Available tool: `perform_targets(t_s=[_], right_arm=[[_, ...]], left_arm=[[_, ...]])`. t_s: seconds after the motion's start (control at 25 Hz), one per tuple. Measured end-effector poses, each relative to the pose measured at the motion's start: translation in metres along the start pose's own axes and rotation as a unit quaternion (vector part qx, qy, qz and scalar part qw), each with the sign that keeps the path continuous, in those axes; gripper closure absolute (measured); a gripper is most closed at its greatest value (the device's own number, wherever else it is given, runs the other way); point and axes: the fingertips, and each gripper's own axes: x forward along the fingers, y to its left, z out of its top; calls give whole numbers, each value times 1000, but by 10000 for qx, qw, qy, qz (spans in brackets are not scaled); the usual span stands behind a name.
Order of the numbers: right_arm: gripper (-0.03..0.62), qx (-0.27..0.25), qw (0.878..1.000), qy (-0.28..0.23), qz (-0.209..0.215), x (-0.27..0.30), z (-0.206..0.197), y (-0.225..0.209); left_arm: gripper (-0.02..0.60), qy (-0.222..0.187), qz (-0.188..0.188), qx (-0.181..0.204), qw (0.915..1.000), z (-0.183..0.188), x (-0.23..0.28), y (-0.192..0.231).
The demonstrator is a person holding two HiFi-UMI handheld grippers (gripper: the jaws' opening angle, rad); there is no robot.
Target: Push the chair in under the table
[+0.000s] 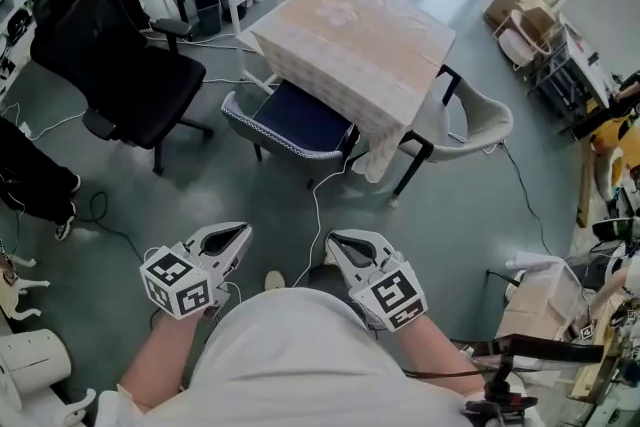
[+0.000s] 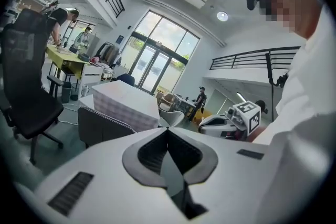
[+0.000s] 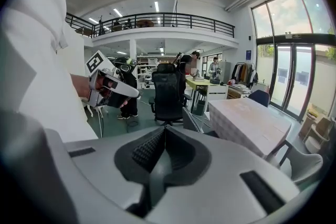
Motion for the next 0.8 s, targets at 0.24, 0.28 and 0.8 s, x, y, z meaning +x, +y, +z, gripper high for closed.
perform_targets(t_s=[0.24,0.28,0.8], right_arm=[[580,-138,9999,18,-18,-2,5,26],[580,-139,9999,21,-29,-3,5,29],[580,-112,9999,55,-113,-7,3,47]], left_arm=[[569,115,-34,-11,9999,-17,-18,-3],[569,128,-29,3,9999,-20,-20,-4],[569,257,61,16,9997,-32,-24,-4]])
